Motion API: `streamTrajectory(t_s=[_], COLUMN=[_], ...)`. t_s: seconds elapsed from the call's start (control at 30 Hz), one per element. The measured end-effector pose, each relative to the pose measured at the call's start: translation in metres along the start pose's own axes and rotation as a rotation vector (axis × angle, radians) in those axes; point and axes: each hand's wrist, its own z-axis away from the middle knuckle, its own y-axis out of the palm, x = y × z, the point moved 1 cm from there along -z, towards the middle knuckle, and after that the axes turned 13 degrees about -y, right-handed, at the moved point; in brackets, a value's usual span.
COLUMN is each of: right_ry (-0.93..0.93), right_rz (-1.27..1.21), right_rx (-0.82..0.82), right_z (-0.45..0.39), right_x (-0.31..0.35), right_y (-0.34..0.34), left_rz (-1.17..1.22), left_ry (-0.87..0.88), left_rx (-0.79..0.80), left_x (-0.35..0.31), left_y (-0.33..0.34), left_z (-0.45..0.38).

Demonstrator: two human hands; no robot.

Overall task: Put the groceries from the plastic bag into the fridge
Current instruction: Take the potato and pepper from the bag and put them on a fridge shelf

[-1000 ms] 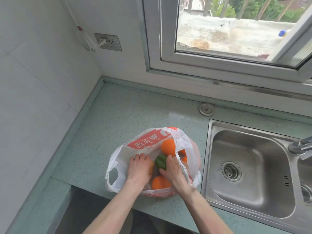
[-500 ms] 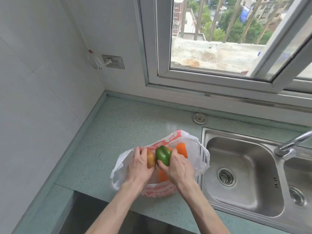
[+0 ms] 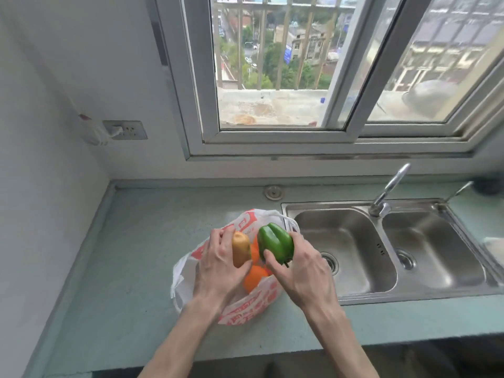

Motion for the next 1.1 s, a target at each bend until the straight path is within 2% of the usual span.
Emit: streamTrajectory(t_s=[0.3, 0.6, 0.73, 1.1], right_ry=[0.206, 0.408, 0.505, 0.699], right_rz=[-0.107, -0.063, 0.010, 0.105], right_rx=[-0.242, -0.379, -0.424, -0.684], right_z=[0.052, 0.116, 0.158, 0.314], right_x=[-0.006, -0.041, -0.056, -0.104], right_y=[-0.057, -0.101, -0.127, -0.196], left_rz=[0.156, 0.251, 0.255, 0.221], left_ry=[0.213, 0.447, 0.535, 0.789], left_rx=[0.057, 0.168, 0.249, 0.443], left_x=[-0.020, -0.092, -0.127, -0.239], left_y=[-0.020, -0.008, 0.007, 0.045], left_z=[0.011, 0.044, 0.075, 0.209])
